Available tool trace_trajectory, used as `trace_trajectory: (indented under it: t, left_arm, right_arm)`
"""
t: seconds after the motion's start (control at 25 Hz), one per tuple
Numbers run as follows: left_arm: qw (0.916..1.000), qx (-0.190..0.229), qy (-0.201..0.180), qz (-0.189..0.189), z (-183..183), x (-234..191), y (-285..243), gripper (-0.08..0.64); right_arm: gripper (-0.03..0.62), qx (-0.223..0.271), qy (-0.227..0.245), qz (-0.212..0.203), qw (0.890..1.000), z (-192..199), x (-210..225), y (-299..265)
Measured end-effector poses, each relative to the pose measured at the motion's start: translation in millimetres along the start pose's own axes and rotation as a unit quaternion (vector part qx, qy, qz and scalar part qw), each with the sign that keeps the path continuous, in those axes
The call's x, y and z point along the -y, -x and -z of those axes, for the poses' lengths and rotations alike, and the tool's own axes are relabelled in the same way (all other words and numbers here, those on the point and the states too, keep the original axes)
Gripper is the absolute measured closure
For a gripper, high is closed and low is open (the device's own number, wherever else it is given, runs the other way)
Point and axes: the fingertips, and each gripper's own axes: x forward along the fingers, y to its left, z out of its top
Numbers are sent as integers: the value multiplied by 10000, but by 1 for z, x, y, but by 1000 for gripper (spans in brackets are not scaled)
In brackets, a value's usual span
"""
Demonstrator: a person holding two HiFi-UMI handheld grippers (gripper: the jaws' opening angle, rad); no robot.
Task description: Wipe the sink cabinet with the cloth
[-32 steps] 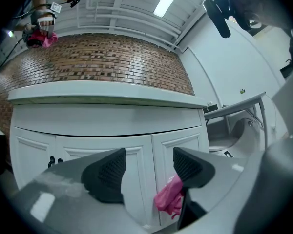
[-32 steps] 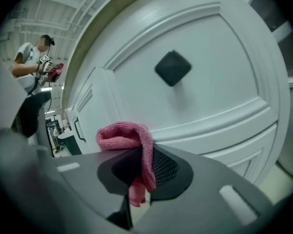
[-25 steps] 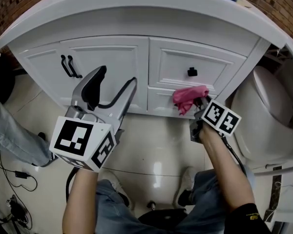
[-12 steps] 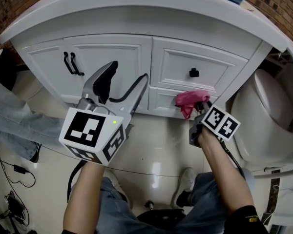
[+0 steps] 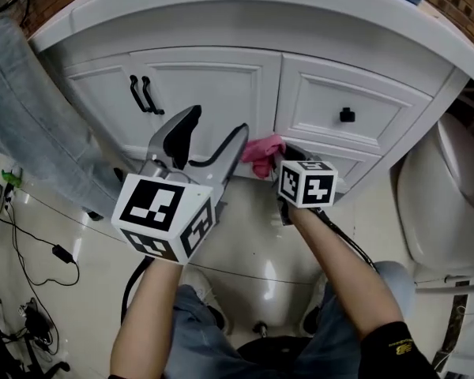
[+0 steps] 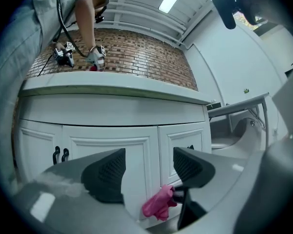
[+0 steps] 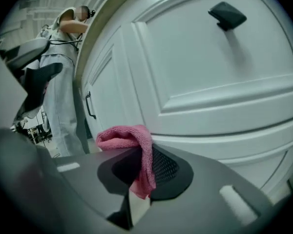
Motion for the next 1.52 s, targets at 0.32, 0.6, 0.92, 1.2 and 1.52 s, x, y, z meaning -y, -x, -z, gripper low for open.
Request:
trace_trajectory:
  t: [0.32,0.6,0.92,1.2,1.52]
  left_arm:
    - [9979,-214,-424,444,6,27,9,253]
    - [9966,-144,-459,671,5,49,5,253]
    - [9976,-94,-349,585,8,43,4,252]
    - [9993,-88,-191,304,7,28,5,252]
    - [9982,-321,-358,362,21,23,9,252]
  right_arm:
    - [543,-84,-571,584,9966,7,61,40]
    - [543,397,-2050,1665,9637,13,189,137]
    - [543,313,-1843,1400,9723,27,183,126]
    - [543,-261,-842,-60,9961,33,44,22]
    - [543,-279,-970,-308,9944,39,4,-14]
